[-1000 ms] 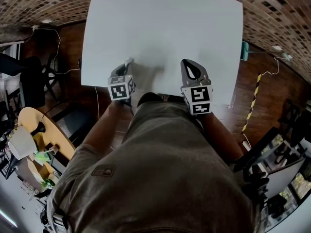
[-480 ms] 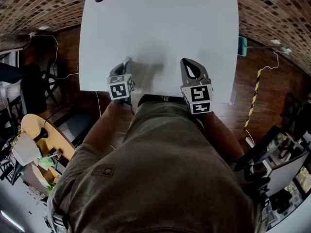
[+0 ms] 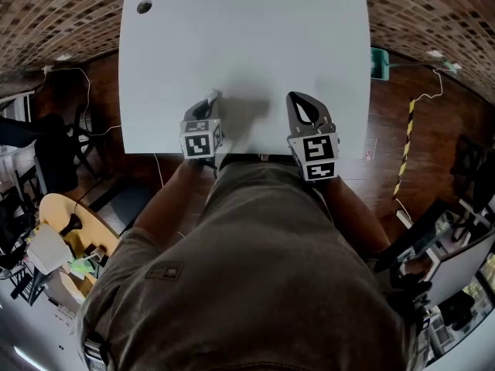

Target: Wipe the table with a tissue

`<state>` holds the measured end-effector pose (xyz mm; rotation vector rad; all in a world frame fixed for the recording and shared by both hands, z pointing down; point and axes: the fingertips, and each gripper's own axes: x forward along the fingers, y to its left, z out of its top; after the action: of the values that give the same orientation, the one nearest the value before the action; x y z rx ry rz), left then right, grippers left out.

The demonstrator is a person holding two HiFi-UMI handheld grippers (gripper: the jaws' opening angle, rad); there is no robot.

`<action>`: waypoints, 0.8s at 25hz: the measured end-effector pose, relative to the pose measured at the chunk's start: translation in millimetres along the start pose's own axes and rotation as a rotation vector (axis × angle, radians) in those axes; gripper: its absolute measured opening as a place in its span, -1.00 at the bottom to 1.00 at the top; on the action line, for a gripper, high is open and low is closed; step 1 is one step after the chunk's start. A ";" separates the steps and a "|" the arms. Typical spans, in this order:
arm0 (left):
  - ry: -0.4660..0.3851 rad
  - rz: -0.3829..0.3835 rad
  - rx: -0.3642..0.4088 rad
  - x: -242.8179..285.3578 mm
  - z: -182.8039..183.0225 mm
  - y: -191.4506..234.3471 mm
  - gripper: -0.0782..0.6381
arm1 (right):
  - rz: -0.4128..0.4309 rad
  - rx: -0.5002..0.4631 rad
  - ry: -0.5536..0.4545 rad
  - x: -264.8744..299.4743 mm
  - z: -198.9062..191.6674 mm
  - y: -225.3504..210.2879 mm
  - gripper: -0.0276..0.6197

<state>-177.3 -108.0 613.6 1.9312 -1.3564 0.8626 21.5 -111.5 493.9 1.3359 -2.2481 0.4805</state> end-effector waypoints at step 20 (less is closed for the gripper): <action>0.001 -0.025 -0.009 -8.0 -16.7 -7.4 -0.72 | 0.040 -0.031 -0.006 4.5 2.8 15.3 -0.87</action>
<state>-175.0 -88.4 616.3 1.9361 -1.3307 0.8438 5.5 -109.1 493.3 1.2807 -2.2814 0.4551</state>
